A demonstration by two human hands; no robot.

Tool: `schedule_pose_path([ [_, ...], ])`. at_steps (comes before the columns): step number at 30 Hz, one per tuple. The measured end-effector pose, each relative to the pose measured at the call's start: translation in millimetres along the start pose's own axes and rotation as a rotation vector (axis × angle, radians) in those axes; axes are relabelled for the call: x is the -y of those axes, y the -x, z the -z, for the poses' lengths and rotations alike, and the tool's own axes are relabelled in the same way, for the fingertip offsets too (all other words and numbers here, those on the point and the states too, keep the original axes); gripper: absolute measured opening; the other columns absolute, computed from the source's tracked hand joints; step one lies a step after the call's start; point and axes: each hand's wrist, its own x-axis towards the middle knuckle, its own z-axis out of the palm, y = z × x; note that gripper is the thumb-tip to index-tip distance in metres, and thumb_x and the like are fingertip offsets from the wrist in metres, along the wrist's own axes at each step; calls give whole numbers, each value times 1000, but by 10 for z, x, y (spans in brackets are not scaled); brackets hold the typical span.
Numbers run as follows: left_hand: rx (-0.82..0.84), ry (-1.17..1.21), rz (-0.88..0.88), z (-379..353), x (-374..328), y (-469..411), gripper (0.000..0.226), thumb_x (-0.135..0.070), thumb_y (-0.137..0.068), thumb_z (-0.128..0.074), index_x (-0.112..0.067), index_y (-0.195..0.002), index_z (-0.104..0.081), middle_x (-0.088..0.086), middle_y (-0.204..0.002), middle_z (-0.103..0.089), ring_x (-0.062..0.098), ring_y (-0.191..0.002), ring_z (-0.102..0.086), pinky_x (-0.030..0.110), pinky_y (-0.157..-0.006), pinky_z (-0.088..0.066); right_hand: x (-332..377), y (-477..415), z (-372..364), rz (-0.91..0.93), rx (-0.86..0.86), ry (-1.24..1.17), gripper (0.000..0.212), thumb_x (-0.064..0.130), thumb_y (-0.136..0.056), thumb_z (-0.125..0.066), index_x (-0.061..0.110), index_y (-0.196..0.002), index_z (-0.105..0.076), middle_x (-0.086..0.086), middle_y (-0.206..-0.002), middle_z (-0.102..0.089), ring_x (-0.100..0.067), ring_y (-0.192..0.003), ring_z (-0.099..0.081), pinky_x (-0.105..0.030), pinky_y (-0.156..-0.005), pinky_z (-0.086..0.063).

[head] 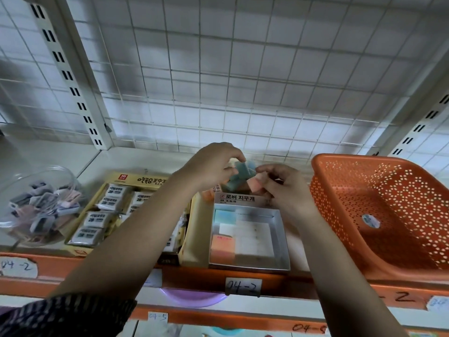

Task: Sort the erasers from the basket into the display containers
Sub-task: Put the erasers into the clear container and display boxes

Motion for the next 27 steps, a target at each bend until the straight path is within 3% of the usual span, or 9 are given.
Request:
schedule_pose_path([
  [4,114,-135,-60,-86,-54,-215,36,-9,-93,-56,-21,-126,-63,-2,-132,-58,18,-122,-51,36,-100,-41,-37,207,94,-5,68,-199,15,-2,-88,-63,7,-100,-68,-6,-84,-70,-12,-67,-65,-22,-61,-55],
  [7,126,-206,-68,-135,-84,-302,33,-8,-92,-57,-20,-121,-66,-1,-118,-60,20,-111,-54,33,-90,-44,-85,318,149,-8,111,-267,25,-10,-81,-66,9,-96,-68,-6,-85,-71,-9,-71,-66,-17,-60,-51],
  [10,100,-205,-50,-182,-65,-345,26,-15,-89,-67,-16,-114,-68,-5,-98,-49,18,-99,-52,27,-79,-38,-138,390,184,4,137,-354,29,-18,-75,-67,3,-96,-62,-14,-89,-66,-8,-74,-63,-17,-58,-49],
  [14,124,-171,-8,-165,-47,-328,20,-21,-86,-71,-14,-104,-65,-3,-99,-48,18,-98,-51,27,-79,-37,-179,449,188,17,160,-454,34,-23,-70,-65,0,-93,-54,-18,-89,-60,-8,-73,-63,-15,-59,-48],
  [17,117,-135,0,-96,-53,-213,16,-18,-85,-71,-18,-95,-59,-2,-99,-57,18,-95,-53,27,-74,-37,-157,485,174,75,208,-404,25,-7,-68,-74,5,-85,-59,-5,-82,-64,-6,-75,-61,-15,-62,-48],
  [20,49,-53,12,-7,-53,14,15,-18,-85,-71,-20,-97,-61,-4,-94,-61,15,-91,-56,29,-72,-41,-127,505,142,78,270,-314,20,5,-75,-76,7,-94,-69,-7,-83,-67,-17,-82,-62,-24,-70,-52],
  [24,-70,10,13,50,6,381,23,-19,-90,-66,-15,-112,-66,-2,-100,-62,15,-94,-56,28,-77,-41,-111,489,47,46,363,-133,20,-5,-85,-66,7,-100,-71,-10,-83,-69,-14,-75,-64,-24,-65,-53],
  [27,-133,50,22,-1,79,580,19,-20,-90,-65,-13,-108,-67,1,-97,-61,18,-88,-57,33,-74,-43,-106,466,-61,79,394,98,23,-5,-78,-74,8,-97,-72,-4,-89,-71,-7,-78,-63,-23,-70,-52],
])
